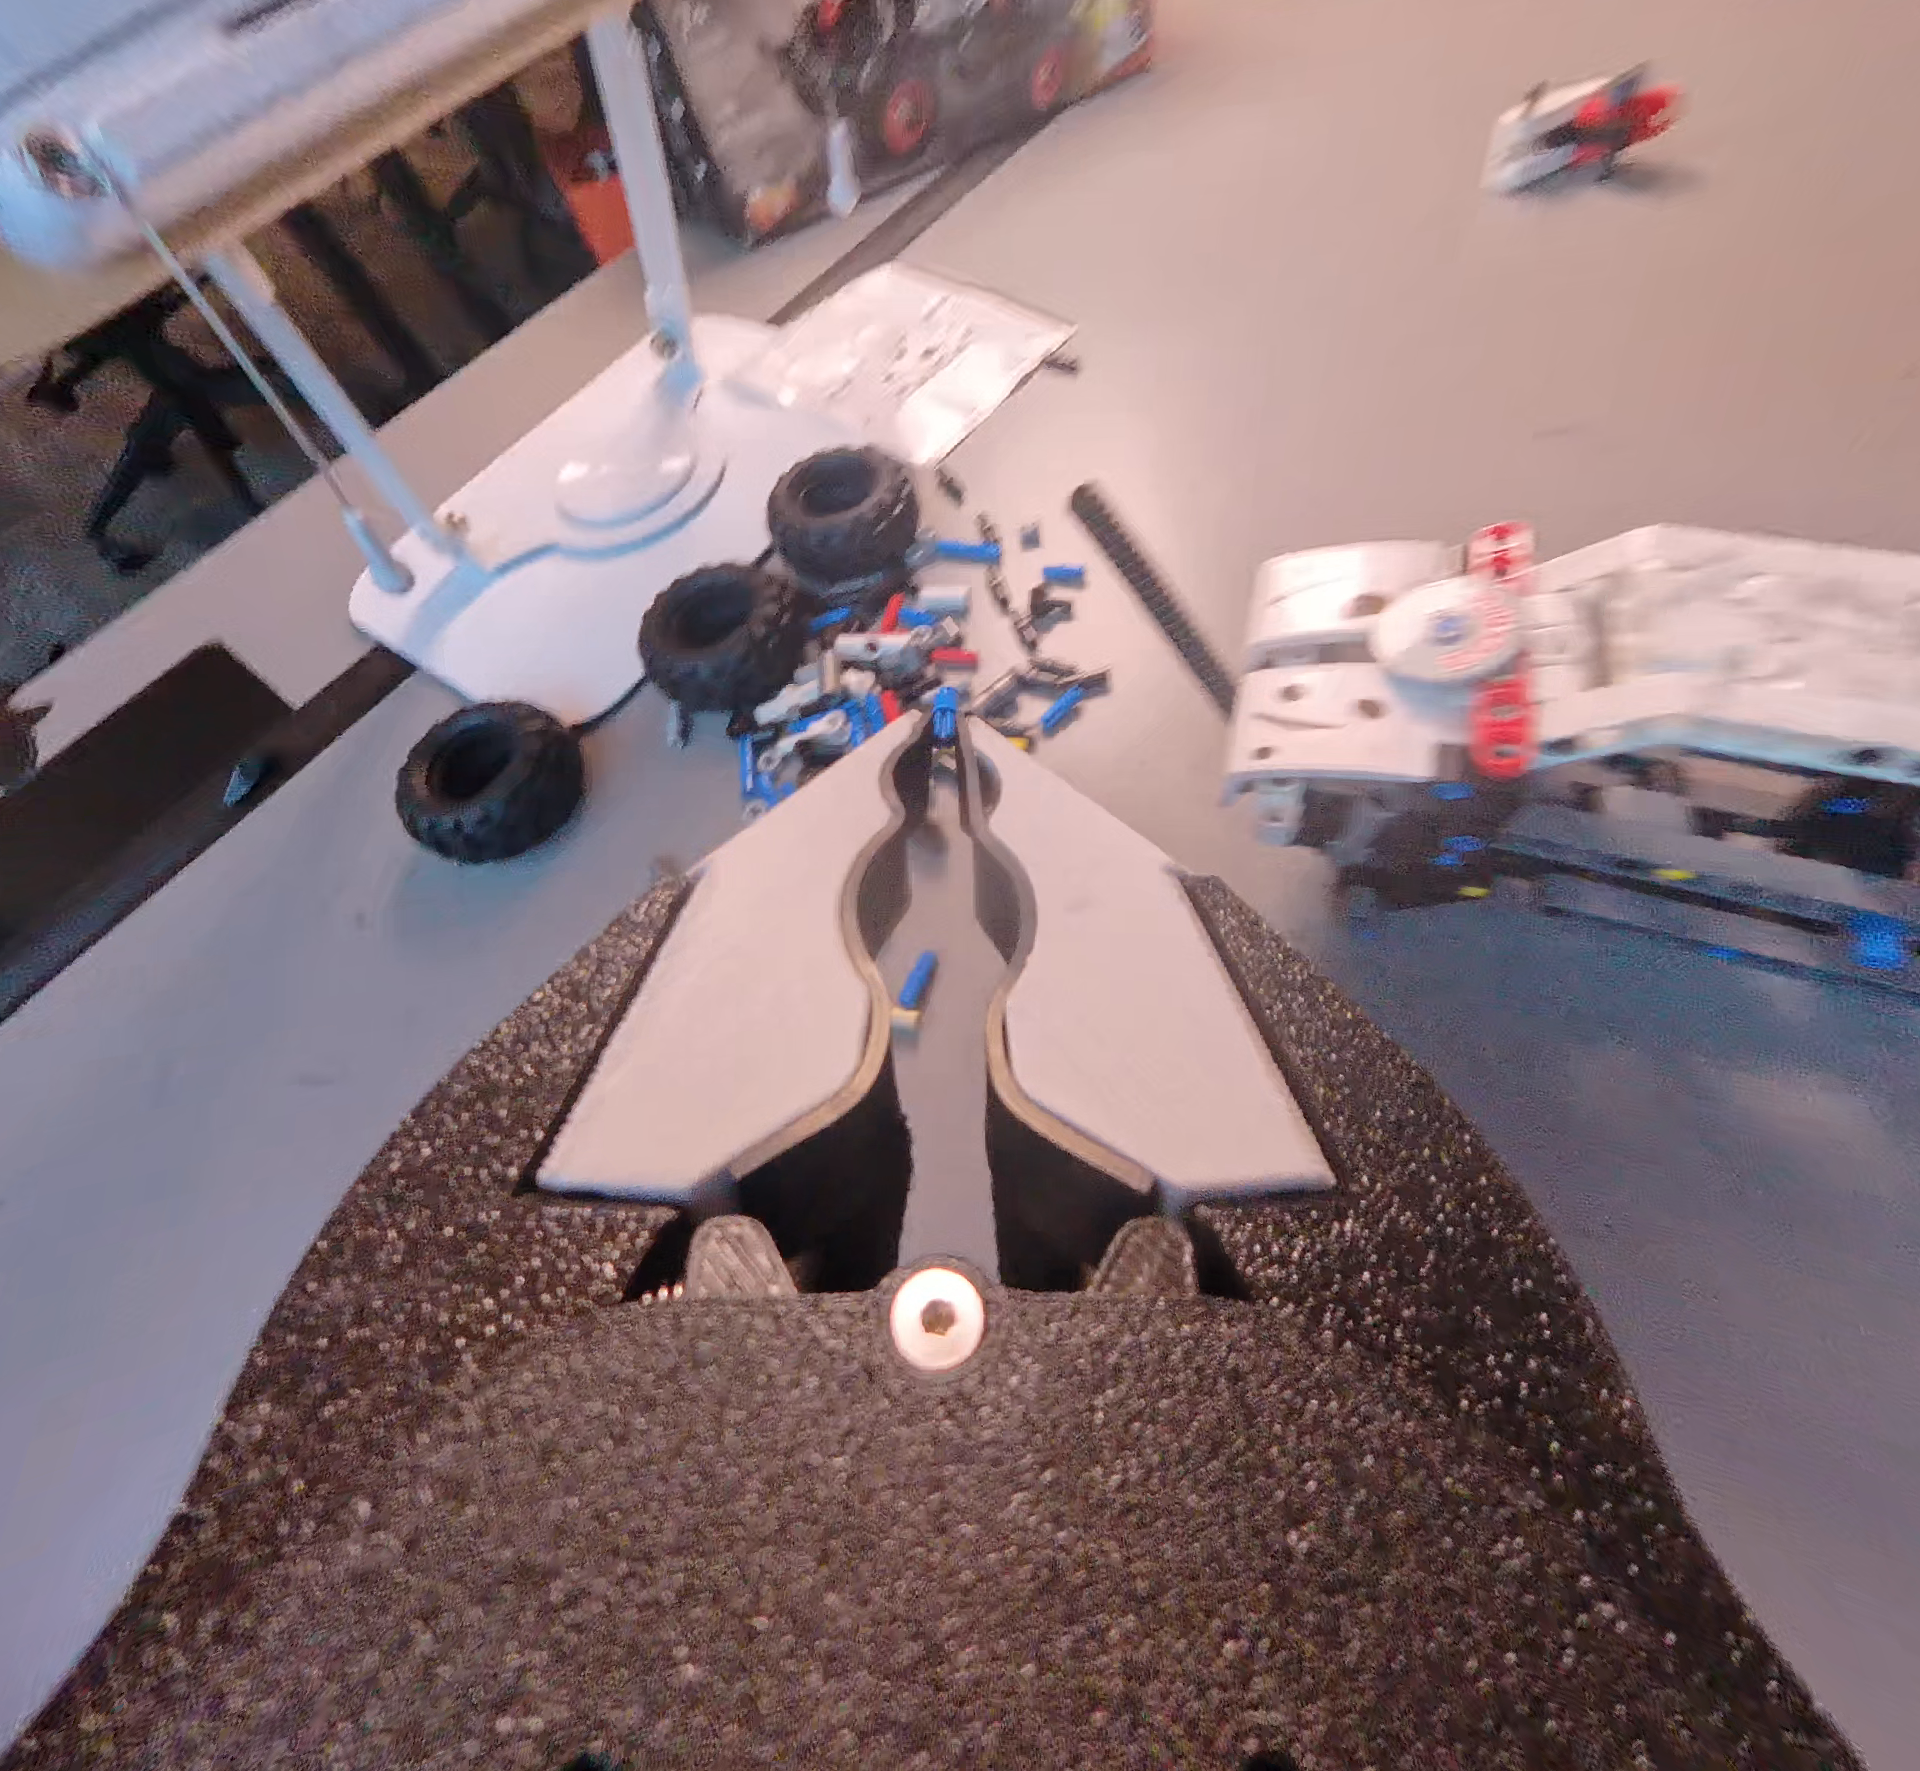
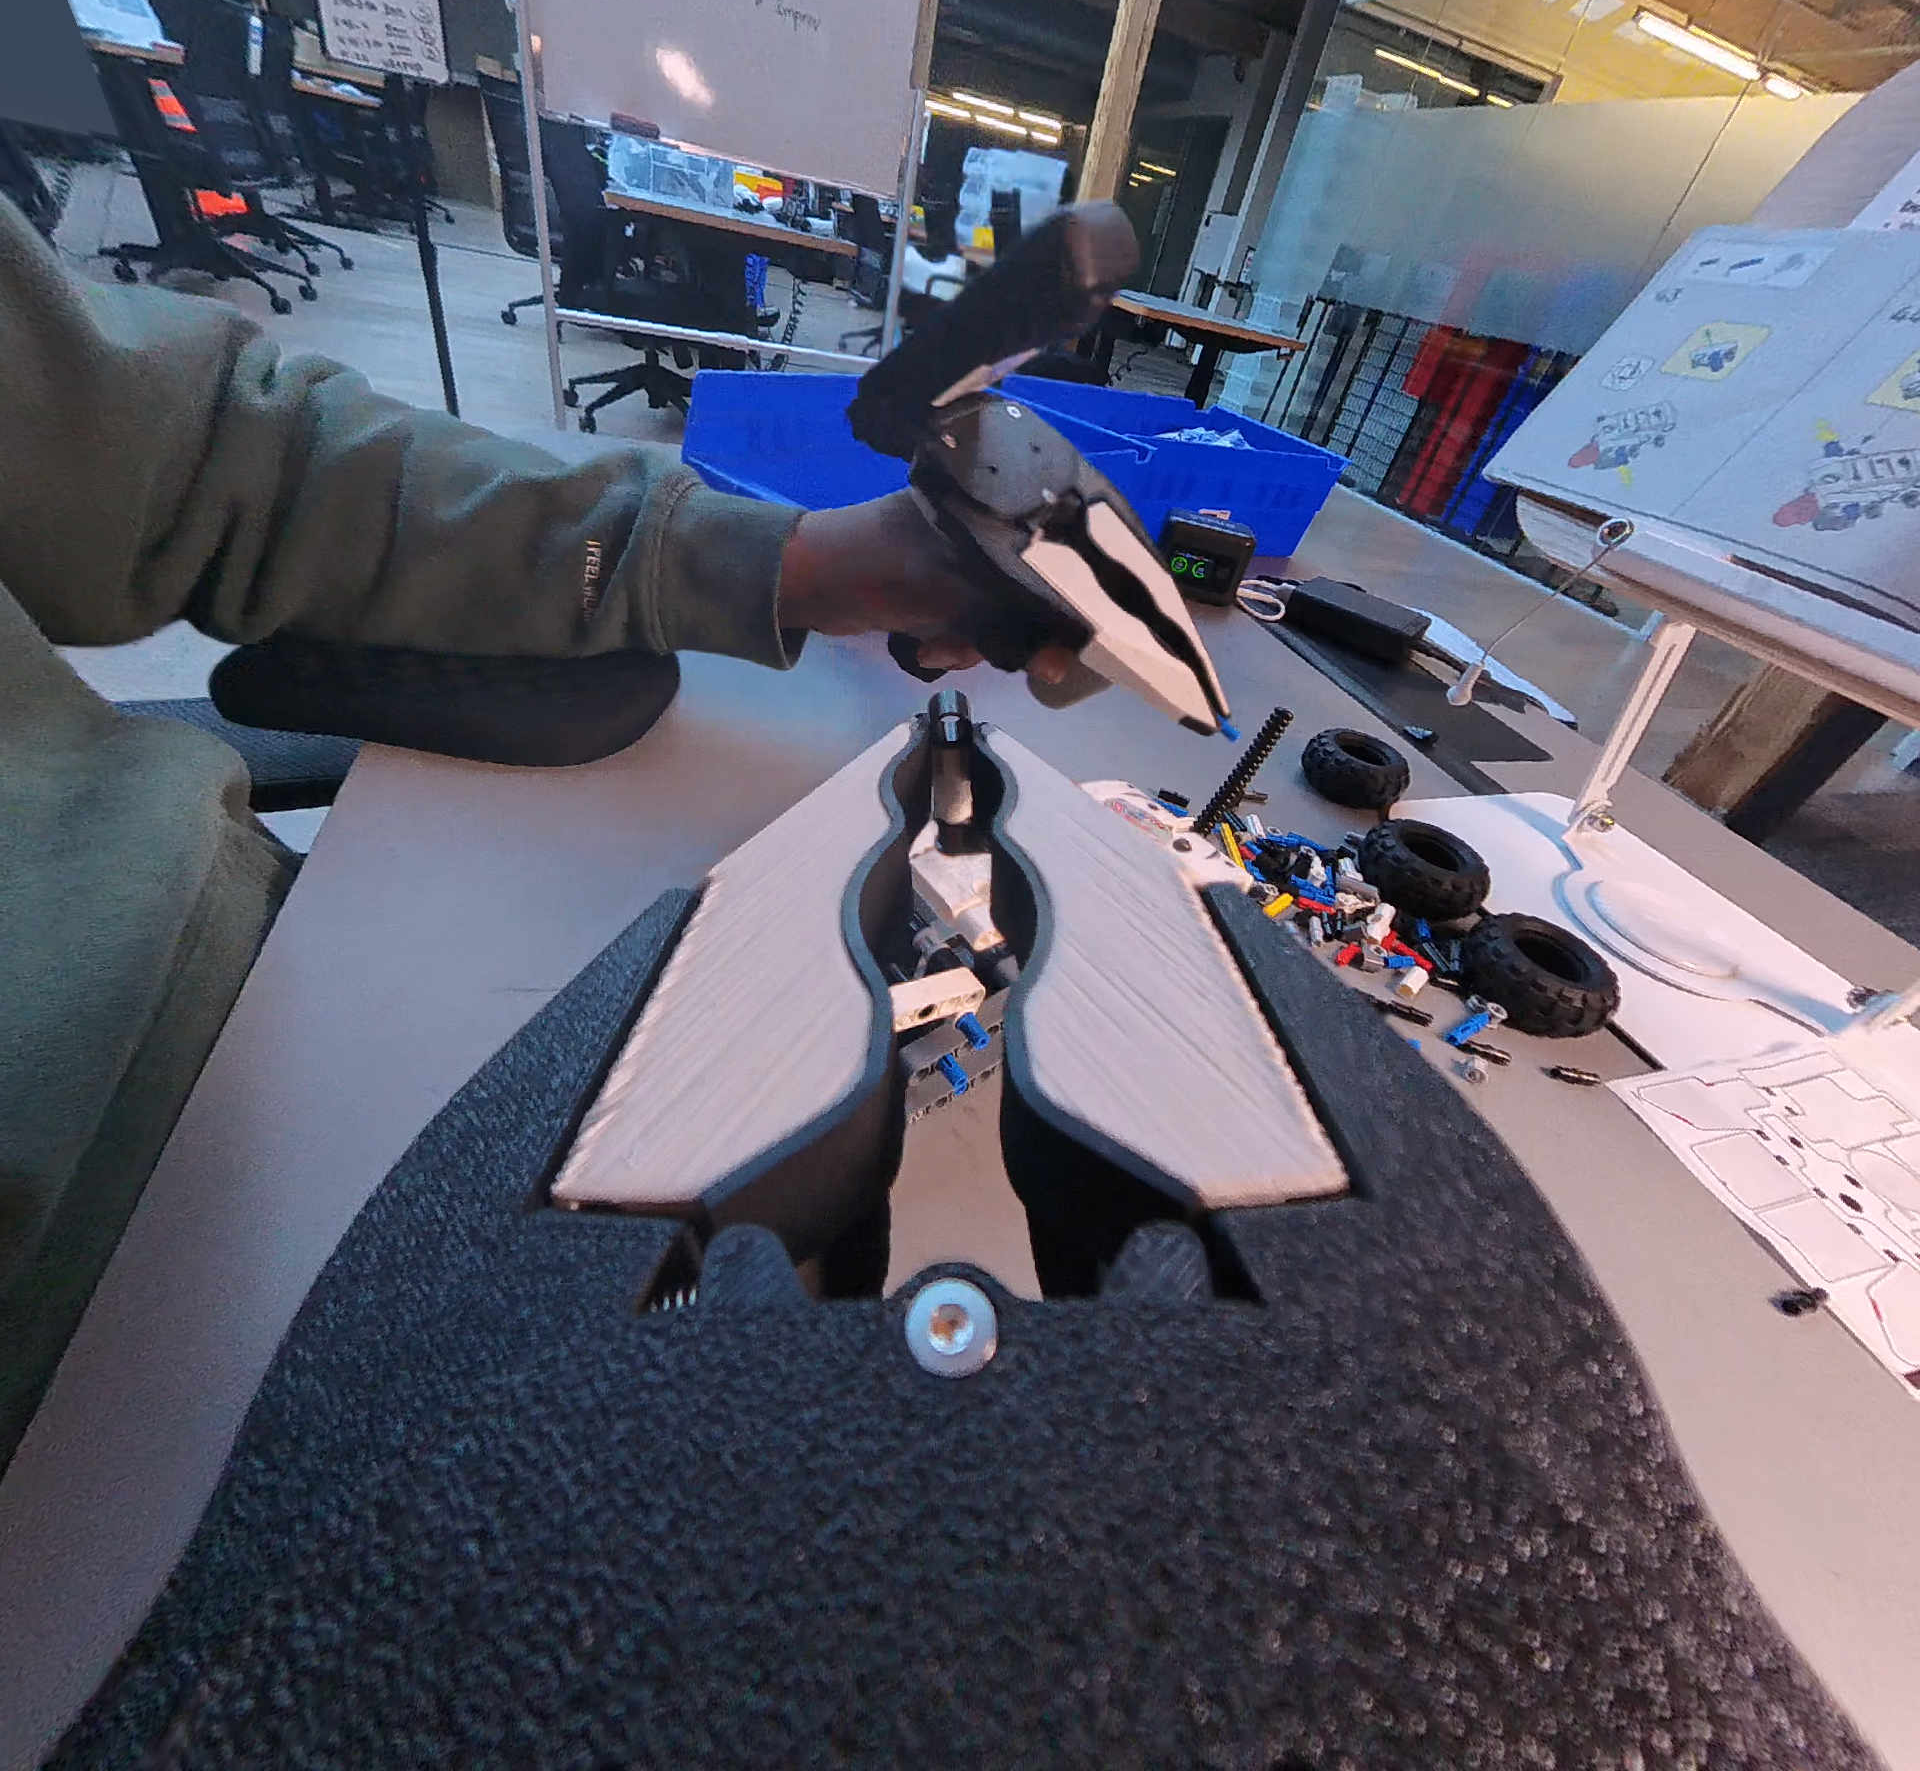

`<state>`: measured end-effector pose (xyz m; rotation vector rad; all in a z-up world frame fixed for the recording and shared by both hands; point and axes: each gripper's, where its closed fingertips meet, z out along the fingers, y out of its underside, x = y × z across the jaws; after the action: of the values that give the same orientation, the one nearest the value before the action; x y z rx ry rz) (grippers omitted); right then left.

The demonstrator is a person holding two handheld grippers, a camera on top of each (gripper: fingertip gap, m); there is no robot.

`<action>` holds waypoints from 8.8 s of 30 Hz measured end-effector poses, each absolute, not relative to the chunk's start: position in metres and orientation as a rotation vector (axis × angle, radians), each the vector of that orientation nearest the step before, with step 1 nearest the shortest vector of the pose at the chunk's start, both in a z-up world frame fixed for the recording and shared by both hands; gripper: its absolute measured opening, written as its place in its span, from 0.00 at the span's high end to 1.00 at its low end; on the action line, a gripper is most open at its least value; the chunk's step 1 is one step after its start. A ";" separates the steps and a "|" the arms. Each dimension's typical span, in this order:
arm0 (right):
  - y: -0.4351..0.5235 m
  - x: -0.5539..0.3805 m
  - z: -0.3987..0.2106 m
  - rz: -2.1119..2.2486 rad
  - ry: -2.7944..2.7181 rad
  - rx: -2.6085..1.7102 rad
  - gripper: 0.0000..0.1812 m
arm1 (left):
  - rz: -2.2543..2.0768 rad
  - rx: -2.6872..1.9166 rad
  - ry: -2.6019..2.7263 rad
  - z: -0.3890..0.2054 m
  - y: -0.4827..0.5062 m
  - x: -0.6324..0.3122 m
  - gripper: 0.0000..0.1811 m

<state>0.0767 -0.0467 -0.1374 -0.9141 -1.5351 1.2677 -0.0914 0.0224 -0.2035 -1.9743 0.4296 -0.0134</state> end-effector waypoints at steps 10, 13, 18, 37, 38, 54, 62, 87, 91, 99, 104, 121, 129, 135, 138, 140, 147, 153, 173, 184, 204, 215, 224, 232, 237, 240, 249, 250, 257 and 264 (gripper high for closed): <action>-0.036 0.073 -0.154 1.193 -1.546 -0.977 0.97 | 0.001 -2.167 0.333 -0.251 0.051 -0.115 0.87; -0.036 0.072 -0.153 1.197 -1.532 -0.980 0.97 | -0.073 -2.092 0.264 -0.228 0.047 -0.117 0.84; -0.045 0.075 -0.139 1.372 -1.465 -0.981 0.97 | -0.461 -1.841 0.381 -0.158 0.018 -0.058 0.83; -0.066 0.090 -0.103 2.224 -1.258 -1.035 0.97 | -1.118 -1.555 0.820 -0.124 -0.063 0.115 0.91; -0.066 0.090 -0.105 2.195 -1.268 -1.036 0.97 | -1.095 -1.566 0.831 -0.125 -0.062 0.113 0.91; -0.037 0.070 -0.154 1.542 -1.472 -1.196 0.89 | 0.265 -1.556 1.177 -0.159 -0.029 0.063 0.91; -0.039 0.069 -0.161 1.522 -1.519 -1.210 0.96 | 0.417 -1.480 1.287 -0.166 -0.031 0.074 0.91; -0.060 0.089 -0.121 1.635 -1.452 -0.882 0.96 | -0.921 -1.553 0.820 -0.127 -0.062 0.099 0.95; -0.059 0.089 -0.121 1.575 -1.462 -0.869 0.96 | -1.056 -1.556 0.749 -0.126 -0.061 0.100 0.97; -0.059 0.091 -0.112 1.592 -1.462 -0.850 0.97 | -0.966 -1.546 0.797 -0.119 -0.062 0.100 0.97; -0.019 0.127 -0.074 1.689 -1.229 -0.815 0.97 | -0.935 -1.496 0.700 -0.102 -0.061 0.061 0.97; 0.008 0.078 -0.176 0.945 -1.558 -1.089 0.96 | -0.709 -1.681 0.707 -0.144 -0.038 0.041 0.97; 0.020 0.070 -0.229 0.586 -1.756 -1.115 0.96 | -0.606 -1.810 0.741 -0.170 -0.033 0.033 0.96; 0.027 0.079 -0.272 0.444 -1.922 -1.244 0.95 | -0.598 -1.843 0.733 -0.179 -0.031 0.023 0.96; 0.027 0.080 -0.276 0.469 -1.928 -1.304 0.93 | -0.623 -1.839 0.734 -0.180 -0.032 0.026 0.96; 0.027 0.082 -0.274 0.508 -1.923 -1.337 0.88 | -0.653 -1.826 0.729 -0.178 -0.033 0.029 0.96; -0.010 0.077 -0.174 1.097 -1.607 -1.107 0.88 | -0.829 -1.725 0.738 -0.160 -0.044 0.048 0.96; -0.052 0.077 -0.147 1.368 -1.583 -0.982 0.91 | -0.915 -1.627 0.835 -0.148 -0.061 0.071 0.96; -0.065 0.075 -0.160 1.318 -1.690 -0.954 0.98 | -0.954 -1.646 0.887 -0.160 -0.066 0.085 0.93; -0.067 0.080 -0.145 1.367 -1.679 -0.884 0.99 | -0.906 -1.619 0.979 -0.148 -0.071 0.088 0.97; -0.065 0.070 -0.129 1.393 -1.692 -0.896 1.00 | -0.819 -1.567 0.995 -0.132 -0.069 0.076 0.97; -0.033 0.059 -0.118 1.231 -1.585 -0.909 0.92 | -0.771 -1.540 0.817 -0.109 -0.062 0.024 0.97; -0.070 0.030 -0.123 0.916 -1.758 -0.690 0.95 | -0.950 -1.590 0.803 -0.127 -0.072 0.036 0.97; -0.073 0.034 -0.126 0.882 -1.757 -0.654 0.97 | -1.075 -1.594 0.780 -0.127 -0.074 0.043 0.97; -0.077 0.035 -0.125 0.850 -1.756 -0.619 0.98 | -1.259 -1.599 0.702 -0.125 -0.078 0.044 0.97; -0.077 0.038 -0.127 0.866 -1.775 -0.629 0.99 | -1.332 -1.606 0.664 -0.126 -0.079 0.047 0.97; -0.075 0.051 -0.131 1.076 -1.834 -0.776 1.00 | -1.226 -1.662 0.720 -0.131 -0.077 0.057 0.97; -0.074 0.052 -0.131 1.081 -1.829 -0.780 0.99 | -1.222 -1.659 0.717 -0.131 -0.076 0.058 0.97; -0.071 0.061 -0.131 1.126 -1.819 -0.794 0.99 | -1.189 -1.657 0.738 -0.130 -0.073 0.066 0.97; -0.071 0.065 -0.134 1.136 -1.827 -0.801 0.99 | -1.169 -1.669 0.744 -0.132 -0.074 0.068 0.97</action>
<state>0.0648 -0.0711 -0.1338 -0.8006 -1.8274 1.1363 0.0684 -0.0737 -0.1322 -1.6694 0.7442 -1.1689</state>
